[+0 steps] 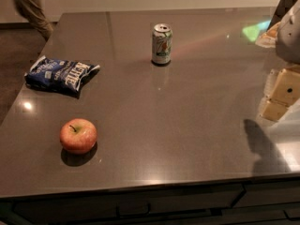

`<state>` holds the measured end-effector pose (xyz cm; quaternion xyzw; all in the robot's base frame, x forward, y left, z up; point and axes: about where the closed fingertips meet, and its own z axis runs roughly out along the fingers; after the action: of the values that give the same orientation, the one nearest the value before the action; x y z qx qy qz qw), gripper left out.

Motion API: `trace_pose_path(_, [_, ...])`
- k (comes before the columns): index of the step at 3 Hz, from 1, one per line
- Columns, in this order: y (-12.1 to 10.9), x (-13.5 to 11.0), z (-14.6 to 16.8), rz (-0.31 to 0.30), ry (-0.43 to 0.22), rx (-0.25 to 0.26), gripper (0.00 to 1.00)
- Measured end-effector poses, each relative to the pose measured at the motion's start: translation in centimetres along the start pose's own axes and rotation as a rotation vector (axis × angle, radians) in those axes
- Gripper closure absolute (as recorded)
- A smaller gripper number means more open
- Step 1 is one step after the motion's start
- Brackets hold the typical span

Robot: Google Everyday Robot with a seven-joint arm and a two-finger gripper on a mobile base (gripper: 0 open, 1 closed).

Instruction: Move apple near 7up can

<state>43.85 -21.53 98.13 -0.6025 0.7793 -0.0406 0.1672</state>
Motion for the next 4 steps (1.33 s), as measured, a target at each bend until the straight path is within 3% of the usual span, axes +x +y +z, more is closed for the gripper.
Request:
trace_pose_path(2, [-0.1,-0.8,0.1,-0.012,-0.012,-0.01,0.0])
trace_pose_path(4, [0.9,-6.6,2.8,-0.086,-0.161,-0.073,0.0])
